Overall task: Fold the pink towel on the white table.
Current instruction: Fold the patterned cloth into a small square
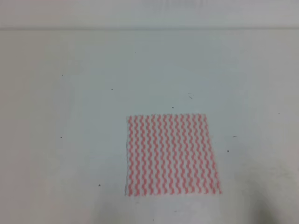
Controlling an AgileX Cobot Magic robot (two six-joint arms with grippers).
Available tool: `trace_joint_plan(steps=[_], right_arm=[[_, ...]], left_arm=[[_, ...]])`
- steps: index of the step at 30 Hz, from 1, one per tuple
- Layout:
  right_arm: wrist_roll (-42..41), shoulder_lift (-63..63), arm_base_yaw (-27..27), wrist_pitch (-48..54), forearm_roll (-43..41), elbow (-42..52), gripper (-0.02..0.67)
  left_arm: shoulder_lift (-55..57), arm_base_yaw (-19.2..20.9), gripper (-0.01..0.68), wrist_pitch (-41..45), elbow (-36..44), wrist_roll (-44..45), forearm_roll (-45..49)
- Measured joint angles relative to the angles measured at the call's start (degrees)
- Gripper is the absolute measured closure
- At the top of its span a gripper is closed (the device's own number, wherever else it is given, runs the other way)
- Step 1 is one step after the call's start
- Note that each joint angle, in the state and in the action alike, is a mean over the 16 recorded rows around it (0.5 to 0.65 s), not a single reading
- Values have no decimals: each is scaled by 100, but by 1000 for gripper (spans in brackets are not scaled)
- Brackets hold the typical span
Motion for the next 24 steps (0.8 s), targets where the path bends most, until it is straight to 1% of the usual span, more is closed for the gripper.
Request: trace_joint_plan(steps=[24], right_arm=[[1,19,0,-13,32,17,667]], left_arm=[[-30,2,678,-57,26,0,4]])
